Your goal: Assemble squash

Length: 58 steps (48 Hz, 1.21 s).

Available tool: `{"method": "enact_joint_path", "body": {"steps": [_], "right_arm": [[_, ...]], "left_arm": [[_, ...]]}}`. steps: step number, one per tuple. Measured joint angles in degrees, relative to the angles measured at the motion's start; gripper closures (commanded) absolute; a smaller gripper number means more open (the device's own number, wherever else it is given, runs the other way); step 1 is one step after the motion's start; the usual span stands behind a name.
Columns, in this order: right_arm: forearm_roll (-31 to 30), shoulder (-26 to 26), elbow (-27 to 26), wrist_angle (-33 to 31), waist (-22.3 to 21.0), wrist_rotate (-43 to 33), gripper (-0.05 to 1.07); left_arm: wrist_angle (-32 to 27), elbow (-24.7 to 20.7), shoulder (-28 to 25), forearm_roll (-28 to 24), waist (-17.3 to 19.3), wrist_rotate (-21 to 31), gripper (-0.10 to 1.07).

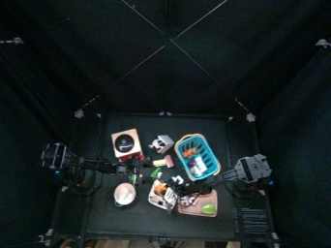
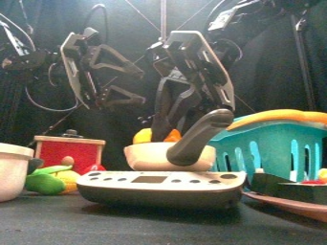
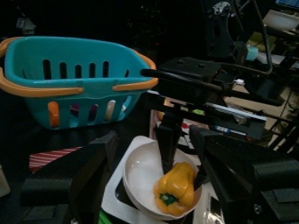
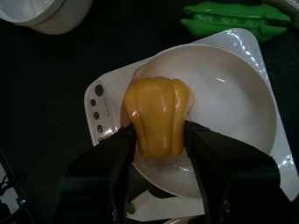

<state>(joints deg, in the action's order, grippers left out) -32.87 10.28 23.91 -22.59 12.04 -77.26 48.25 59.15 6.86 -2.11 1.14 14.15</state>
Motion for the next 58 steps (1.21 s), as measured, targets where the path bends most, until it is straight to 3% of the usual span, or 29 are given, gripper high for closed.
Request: {"method": "enact_joint_path", "body": {"steps": [58], "right_arm": [[0.6,0.4,-0.5,0.0,-0.7,0.0,0.23]], "left_arm": [[-0.4,0.0,-0.1,0.0,0.1,-0.1,-0.02]]}}
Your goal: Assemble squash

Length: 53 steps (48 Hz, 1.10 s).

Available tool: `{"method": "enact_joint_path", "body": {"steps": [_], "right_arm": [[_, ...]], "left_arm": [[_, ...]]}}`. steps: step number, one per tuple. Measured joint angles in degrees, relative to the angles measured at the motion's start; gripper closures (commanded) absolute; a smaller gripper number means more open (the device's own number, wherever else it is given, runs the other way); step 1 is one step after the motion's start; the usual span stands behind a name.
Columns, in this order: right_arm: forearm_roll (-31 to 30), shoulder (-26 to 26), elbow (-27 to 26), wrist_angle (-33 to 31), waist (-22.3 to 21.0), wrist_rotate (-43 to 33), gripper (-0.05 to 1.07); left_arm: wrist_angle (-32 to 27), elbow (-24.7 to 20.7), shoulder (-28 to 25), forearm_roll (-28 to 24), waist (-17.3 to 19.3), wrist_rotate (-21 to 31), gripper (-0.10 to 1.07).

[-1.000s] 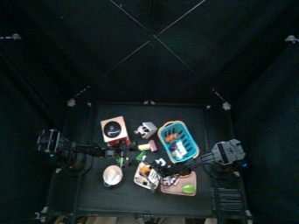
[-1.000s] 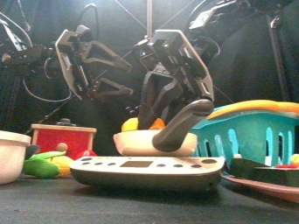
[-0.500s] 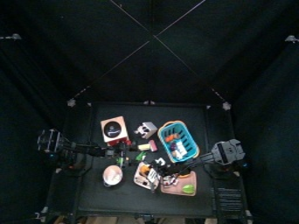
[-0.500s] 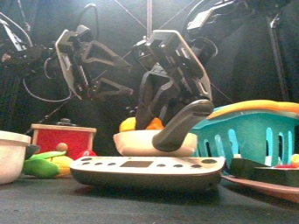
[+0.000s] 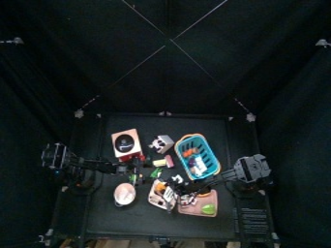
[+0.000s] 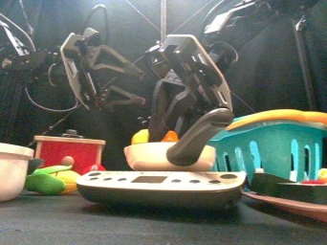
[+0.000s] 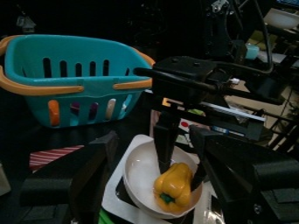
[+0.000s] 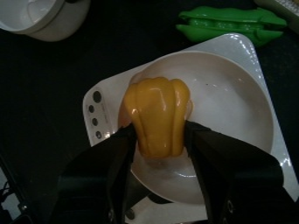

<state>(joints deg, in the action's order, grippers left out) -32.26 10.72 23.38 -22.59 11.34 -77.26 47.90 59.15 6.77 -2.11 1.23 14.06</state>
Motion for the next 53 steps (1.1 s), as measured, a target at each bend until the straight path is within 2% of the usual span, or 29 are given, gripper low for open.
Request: {"method": "enact_joint_path", "body": {"steps": [14,28,53], "right_arm": [[0.0,0.0,0.0,0.0,-0.1,0.1,0.21],[0.0,0.0,0.1,0.0,-0.1,0.1,0.11],[0.1,-0.3,0.1,-0.3,0.0,0.6,0.11]], "left_arm": [[-0.1,0.0,0.1,0.0,0.0,0.1,-0.02],[-0.1,0.0,0.1,0.0,0.0,0.0,-0.02],[-0.1,0.0,0.1,0.0,0.0,0.0,-0.02]]}}
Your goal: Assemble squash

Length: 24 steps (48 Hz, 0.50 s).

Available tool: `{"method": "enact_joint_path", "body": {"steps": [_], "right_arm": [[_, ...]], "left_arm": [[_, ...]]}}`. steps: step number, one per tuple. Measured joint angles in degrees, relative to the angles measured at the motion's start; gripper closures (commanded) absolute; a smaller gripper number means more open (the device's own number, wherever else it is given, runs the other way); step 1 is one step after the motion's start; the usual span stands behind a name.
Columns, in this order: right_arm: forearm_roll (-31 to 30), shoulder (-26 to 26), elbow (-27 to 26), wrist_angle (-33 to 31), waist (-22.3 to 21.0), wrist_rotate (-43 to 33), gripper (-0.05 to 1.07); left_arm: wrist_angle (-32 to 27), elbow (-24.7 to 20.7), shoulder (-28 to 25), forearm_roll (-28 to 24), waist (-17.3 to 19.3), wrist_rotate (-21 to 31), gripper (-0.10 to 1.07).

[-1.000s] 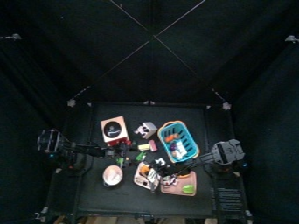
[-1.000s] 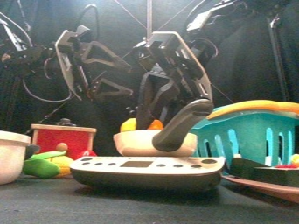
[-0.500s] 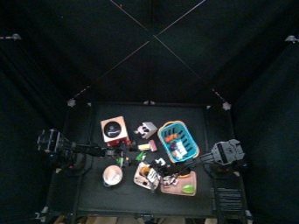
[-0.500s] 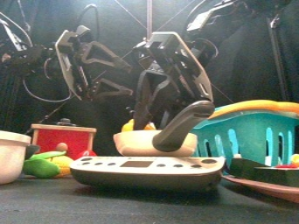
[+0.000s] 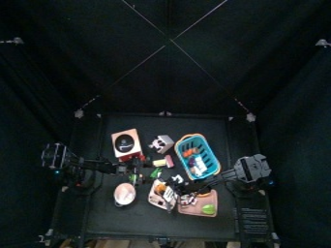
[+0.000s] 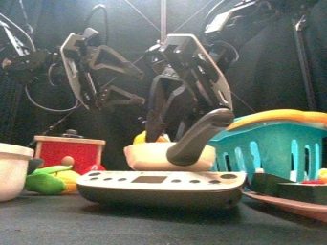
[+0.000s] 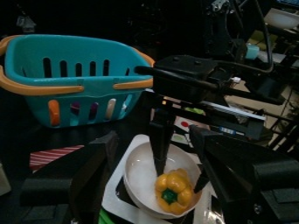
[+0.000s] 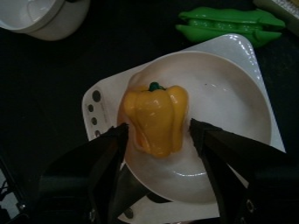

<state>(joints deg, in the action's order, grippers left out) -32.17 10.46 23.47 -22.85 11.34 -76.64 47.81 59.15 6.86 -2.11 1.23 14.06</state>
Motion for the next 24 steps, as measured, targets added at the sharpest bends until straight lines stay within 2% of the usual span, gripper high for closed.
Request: {"method": "enact_joint_path", "body": {"steps": [12,24], "right_arm": [[-0.2,-2.9,0.9,-0.2,0.1,0.1,0.12],[-0.2,-3.5,1.3,-0.3,0.1,0.0,0.14]], "left_arm": [[0.0,0.0,0.0,0.0,-0.1,0.1,-0.02],[0.0,0.0,0.0,0.0,0.0,0.0,-0.02]]}}
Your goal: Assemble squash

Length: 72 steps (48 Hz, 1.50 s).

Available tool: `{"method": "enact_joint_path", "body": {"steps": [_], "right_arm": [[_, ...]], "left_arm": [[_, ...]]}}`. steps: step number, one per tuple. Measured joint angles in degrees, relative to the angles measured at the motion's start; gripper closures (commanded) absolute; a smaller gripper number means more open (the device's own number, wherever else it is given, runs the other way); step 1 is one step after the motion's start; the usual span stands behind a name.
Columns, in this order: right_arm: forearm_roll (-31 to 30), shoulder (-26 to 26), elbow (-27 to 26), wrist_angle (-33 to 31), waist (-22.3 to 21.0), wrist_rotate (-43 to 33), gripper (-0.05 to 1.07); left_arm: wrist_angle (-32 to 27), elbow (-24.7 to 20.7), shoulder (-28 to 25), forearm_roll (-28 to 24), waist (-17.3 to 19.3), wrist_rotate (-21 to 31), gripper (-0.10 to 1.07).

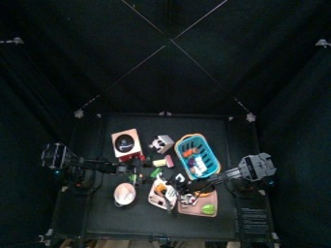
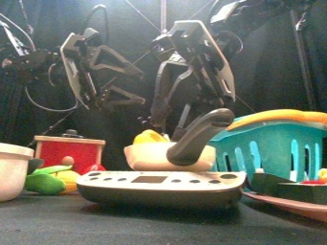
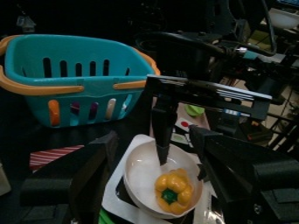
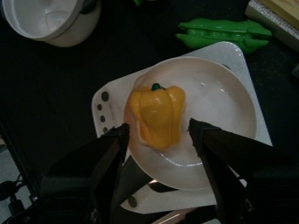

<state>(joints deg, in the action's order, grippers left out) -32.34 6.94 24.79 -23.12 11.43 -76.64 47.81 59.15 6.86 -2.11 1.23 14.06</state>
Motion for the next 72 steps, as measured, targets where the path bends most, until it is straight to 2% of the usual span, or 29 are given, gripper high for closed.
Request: {"method": "enact_joint_path", "body": {"steps": [6,15,19,72], "right_arm": [[0.0,0.0,0.0,0.0,-0.1,0.0,0.20],[0.1,0.0,0.0,-0.1,0.0,0.1,0.39],[0.1,0.0,0.0,-0.1,0.0,0.1,0.43],[-0.1,1.2,-0.4,-0.9,-0.1,0.2,0.44]], "left_arm": [[0.0,0.2,0.0,0.0,0.0,0.0,-0.02],[0.0,0.3,0.0,0.0,0.0,0.0,-0.02],[0.0,0.4,0.0,0.0,0.0,0.0,-0.02],[0.0,0.4,0.0,0.0,0.1,0.0,-0.02]]}}
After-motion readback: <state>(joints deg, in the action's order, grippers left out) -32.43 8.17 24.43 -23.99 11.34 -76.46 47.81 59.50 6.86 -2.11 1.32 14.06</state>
